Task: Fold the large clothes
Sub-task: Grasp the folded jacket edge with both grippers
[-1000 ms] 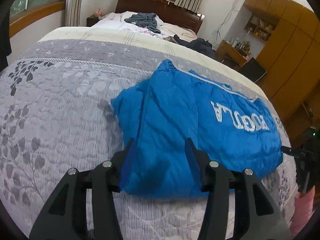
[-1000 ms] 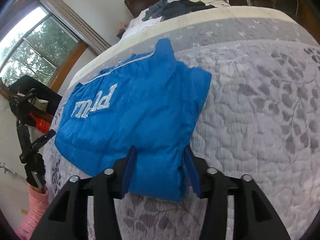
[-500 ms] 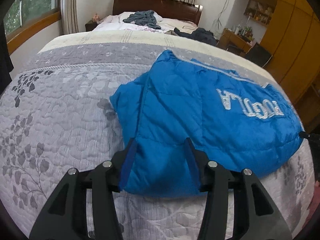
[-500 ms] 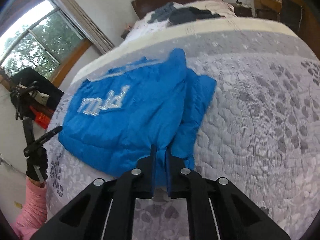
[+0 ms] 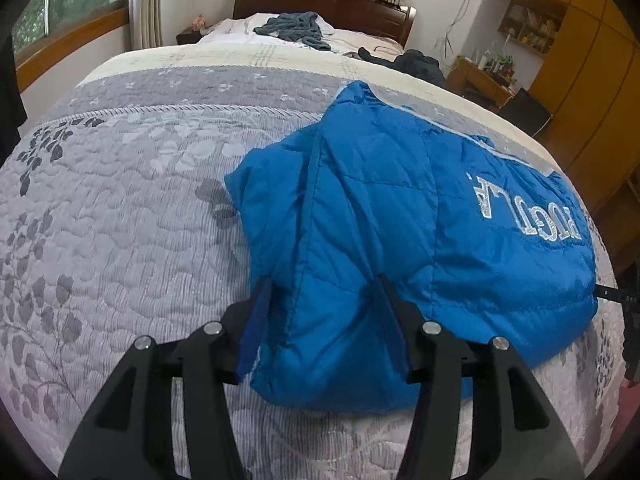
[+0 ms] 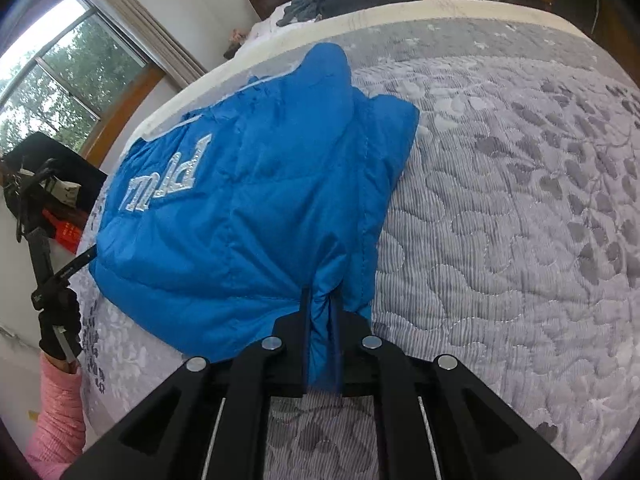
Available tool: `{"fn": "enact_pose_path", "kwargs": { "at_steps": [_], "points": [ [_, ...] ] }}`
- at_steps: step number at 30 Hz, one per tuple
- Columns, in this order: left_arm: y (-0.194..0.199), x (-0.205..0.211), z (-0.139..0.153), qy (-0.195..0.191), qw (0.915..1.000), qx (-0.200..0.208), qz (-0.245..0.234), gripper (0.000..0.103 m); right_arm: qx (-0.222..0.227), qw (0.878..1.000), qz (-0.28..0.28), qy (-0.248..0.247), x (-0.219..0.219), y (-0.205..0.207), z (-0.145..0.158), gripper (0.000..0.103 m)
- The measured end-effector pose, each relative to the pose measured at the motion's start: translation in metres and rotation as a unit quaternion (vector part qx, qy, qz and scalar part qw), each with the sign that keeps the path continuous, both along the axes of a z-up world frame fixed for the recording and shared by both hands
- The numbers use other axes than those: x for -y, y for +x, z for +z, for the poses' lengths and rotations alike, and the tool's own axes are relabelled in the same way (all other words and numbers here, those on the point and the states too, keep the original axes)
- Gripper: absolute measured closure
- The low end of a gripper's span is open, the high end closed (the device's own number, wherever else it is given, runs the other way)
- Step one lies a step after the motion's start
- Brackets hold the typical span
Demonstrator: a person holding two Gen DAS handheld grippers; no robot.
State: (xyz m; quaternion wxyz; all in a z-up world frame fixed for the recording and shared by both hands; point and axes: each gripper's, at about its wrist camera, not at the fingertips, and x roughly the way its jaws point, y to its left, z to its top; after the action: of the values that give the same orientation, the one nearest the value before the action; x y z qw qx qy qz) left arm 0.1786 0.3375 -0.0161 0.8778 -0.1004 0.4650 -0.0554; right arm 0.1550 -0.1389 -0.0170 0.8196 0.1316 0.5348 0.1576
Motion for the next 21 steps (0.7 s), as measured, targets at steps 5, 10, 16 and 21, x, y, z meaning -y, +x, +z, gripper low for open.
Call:
{"fn": "enact_pose_path", "kwargs": {
  "at_steps": [5,10,16,21],
  "points": [
    [-0.019,0.003,0.038,0.004,0.9992,0.039,0.001,0.058,0.041,0.999,-0.007,-0.019,0.0,-0.018,0.036,0.084],
    [-0.027,0.029,0.065,-0.009,0.9977,0.059,-0.033,0.056,0.073,0.997,0.022,-0.012,-0.018,-0.027,0.067,0.084],
    [-0.01,0.045,0.027,0.001,0.999,0.011,-0.042,0.058,0.04,0.998,0.037,-0.017,-0.037,-0.014,0.04,0.084],
    [-0.002,0.04,0.013,-0.003,0.9991,0.006,-0.042,0.055,0.008,1.0,0.023,-0.001,-0.029,-0.002,0.011,0.09]
  ]
}}
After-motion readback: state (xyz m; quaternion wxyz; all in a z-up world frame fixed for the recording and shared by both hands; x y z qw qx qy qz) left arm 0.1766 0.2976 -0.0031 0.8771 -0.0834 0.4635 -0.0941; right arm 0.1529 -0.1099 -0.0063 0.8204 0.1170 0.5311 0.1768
